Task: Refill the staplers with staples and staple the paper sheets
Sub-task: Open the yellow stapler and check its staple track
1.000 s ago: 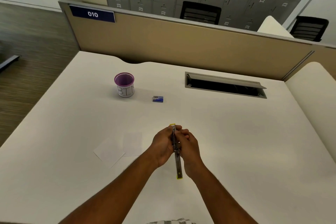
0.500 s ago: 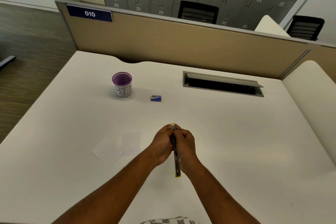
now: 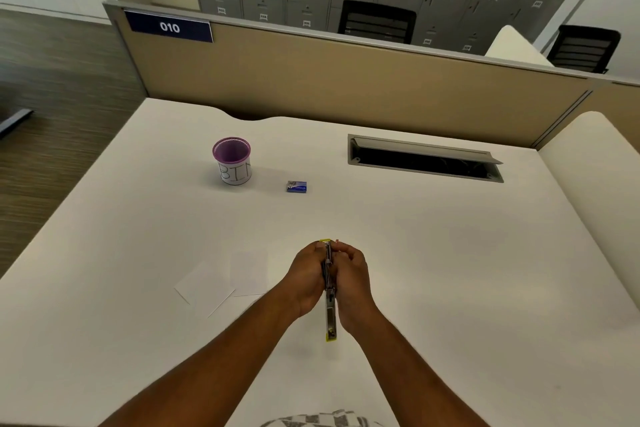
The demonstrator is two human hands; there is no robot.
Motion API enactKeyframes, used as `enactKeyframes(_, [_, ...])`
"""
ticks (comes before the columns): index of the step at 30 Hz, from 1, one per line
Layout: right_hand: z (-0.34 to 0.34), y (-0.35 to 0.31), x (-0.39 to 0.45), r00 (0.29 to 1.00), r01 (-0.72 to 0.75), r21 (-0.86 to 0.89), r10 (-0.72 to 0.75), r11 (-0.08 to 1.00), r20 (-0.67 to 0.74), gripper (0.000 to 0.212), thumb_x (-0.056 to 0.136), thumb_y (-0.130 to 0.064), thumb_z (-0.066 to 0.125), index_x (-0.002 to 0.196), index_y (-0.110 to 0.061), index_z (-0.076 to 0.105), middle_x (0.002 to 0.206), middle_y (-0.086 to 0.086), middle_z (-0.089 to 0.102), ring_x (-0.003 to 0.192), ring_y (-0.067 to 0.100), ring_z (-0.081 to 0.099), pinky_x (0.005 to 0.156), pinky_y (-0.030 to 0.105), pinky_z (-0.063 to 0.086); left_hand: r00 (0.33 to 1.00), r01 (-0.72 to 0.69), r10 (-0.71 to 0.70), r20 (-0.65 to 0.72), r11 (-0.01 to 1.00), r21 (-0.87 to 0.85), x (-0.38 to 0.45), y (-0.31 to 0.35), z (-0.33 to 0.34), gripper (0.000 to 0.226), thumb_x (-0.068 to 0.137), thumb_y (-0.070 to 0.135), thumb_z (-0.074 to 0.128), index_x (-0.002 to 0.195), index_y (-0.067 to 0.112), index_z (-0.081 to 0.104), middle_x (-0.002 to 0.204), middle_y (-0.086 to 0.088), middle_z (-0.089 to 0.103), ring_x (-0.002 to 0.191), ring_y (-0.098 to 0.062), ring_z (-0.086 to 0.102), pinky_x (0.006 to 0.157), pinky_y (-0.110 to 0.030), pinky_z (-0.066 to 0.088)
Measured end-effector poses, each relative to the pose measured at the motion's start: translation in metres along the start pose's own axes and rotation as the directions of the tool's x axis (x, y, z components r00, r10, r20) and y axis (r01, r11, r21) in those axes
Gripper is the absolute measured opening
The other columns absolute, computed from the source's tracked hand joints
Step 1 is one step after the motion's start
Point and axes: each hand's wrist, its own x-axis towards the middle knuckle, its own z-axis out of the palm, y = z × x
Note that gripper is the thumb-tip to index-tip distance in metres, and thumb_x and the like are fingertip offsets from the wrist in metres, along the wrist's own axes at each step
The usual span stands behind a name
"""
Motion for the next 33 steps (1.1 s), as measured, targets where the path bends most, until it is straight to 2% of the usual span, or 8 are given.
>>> enactKeyframes(4, [-0.001, -0.001, -0.01, 0.996, 0.084, -0.028, -0.085, 0.996, -0.004, 0.031, 0.095, -0.007, 0.053, 0.116, -0.03, 0.056, 0.118, -0.002, 0.065, 0.103, 0.02, 0.068, 0.081, 0.037, 0.059, 0.999, 0.023, -0.024, -0.026, 0.998, -0.066, 0.004, 0.004, -0.007, 0.026, 0.103, 0.011, 0.041, 0.094, 0.008, 0.065, 0.085, -0.012, 0.07, 0.083, -0.024, 0.066, 0.077, -0.036, 0.052])
enactKeyframes(7, [-0.003, 0.0, -0.019, 0.982, 0.191, -0.115, -0.189, 0.975, 0.028, 0.033, 0.091, -0.002, 0.052, 0.103, -0.031, 0.063, 0.121, -0.005, 0.063, 0.118, 0.021, 0.062, 0.097, 0.045, 0.056, 0.997, 0.058, -0.064, -0.039, 0.989, -0.133, 0.007, 0.005, -0.01, 0.018, 0.1, 0.007, 0.046, 0.097, 0.006, 0.064, 0.085, -0.013, 0.071, 0.086, -0.027, 0.068, 0.084, -0.041, 0.052])
enactKeyframes(11, [-0.013, 0.007, -0.03, 0.93, 0.366, -0.286, -0.356, 0.885, 0.089, 0.026, 0.093, -0.001, 0.055, 0.097, -0.019, 0.073, 0.126, -0.011, 0.061, 0.118, 0.004, 0.059, 0.09, 0.015, 0.05, 0.991, 0.109, -0.127, -0.037, 0.946, -0.306, 0.009, 0.009, -0.013, 0.019, 0.102, 0.007, 0.045, 0.091, 0.004, 0.061, 0.082, -0.014, 0.065, 0.084, -0.029, 0.063, 0.082, -0.041, 0.051])
enactKeyframes(14, [-0.024, 0.016, -0.037, 0.88, 0.474, -0.323, -0.452, 0.819, 0.146, 0.03, 0.094, 0.005, 0.051, 0.103, -0.014, 0.073, 0.128, -0.013, 0.061, 0.117, -0.002, 0.058, 0.092, 0.01, 0.047, 0.986, 0.138, -0.161, -0.038, 0.929, -0.343, 0.01, 0.011, -0.014, 0.025, 0.103, 0.01, 0.044, 0.087, 0.005, 0.062, 0.075, -0.011, 0.06, 0.075, -0.025, 0.06, 0.081, -0.042, 0.049])
enactKeyframes(19, [-0.035, 0.023, -0.039, 0.953, 0.286, -0.085, -0.275, 0.954, 0.128, 0.02, 0.091, -0.008, 0.055, 0.096, -0.015, 0.073, 0.127, -0.006, 0.066, 0.111, 0.017, 0.068, 0.093, 0.037, 0.059, 0.989, 0.133, -0.149, -0.026, 0.937, -0.324, 0.008, 0.003, -0.014, 0.02, 0.101, 0.008, 0.046, 0.091, 0.005, 0.062, 0.073, -0.009, 0.062, 0.069, -0.024, 0.062, 0.078, -0.041, 0.052])
enactKeyframes(23, [-0.045, 0.02, -0.044, 0.959, 0.259, -0.118, -0.24, 0.959, 0.153, 0.015, 0.092, -0.012, 0.066, 0.105, -0.021, 0.069, 0.12, 0.001, 0.069, 0.094, 0.019, 0.076, 0.075, 0.035, 0.064, 0.985, 0.138, -0.165, -0.04, 0.914, -0.383, 0.008, -0.002, -0.015, 0.014, 0.1, 0.005, 0.051, 0.095, 0.0, 0.063, 0.079, -0.014, 0.063, 0.074, -0.029, 0.067, 0.075, -0.044, 0.055])
enactKeyframes(29, [-0.063, 0.005, -0.049, 0.883, 0.465, -0.561, -0.402, 0.685, 0.242, 0.03, 0.088, -0.019, 0.075, 0.098, -0.045, 0.063, 0.111, -0.018, 0.055, 0.074, 0.014, 0.071, 0.068, 0.038, 0.063, 0.961, 0.241, -0.275, 0.016, 0.814, -0.528, 0.004, -0.025, -0.014, 0.03, 0.105, 0.004, 0.035, 0.089, -0.003, 0.059, 0.092, -0.023, 0.061, 0.089, -0.033, 0.061, 0.087, -0.046, 0.053])
enactKeyframes(33, [-0.074, 0.0, -0.048, 0.88, 0.459, -0.672, -0.401, 0.581, 0.255, 0.015, 0.09, -0.03, 0.074, 0.104, -0.032, 0.069, 0.109, -0.016, 0.053, 0.068, 0.009, 0.069, 0.068, 0.028, 0.059, 0.947, 0.276, -0.317, 0.045, 0.735, -0.62, 0.001, -0.041, -0.008, 0.03, 0.108, 0.008, 0.031, 0.097, -0.003, 0.057, 0.09, -0.02, 0.056, 0.09, -0.034, 0.06, 0.094, -0.051, 0.051])
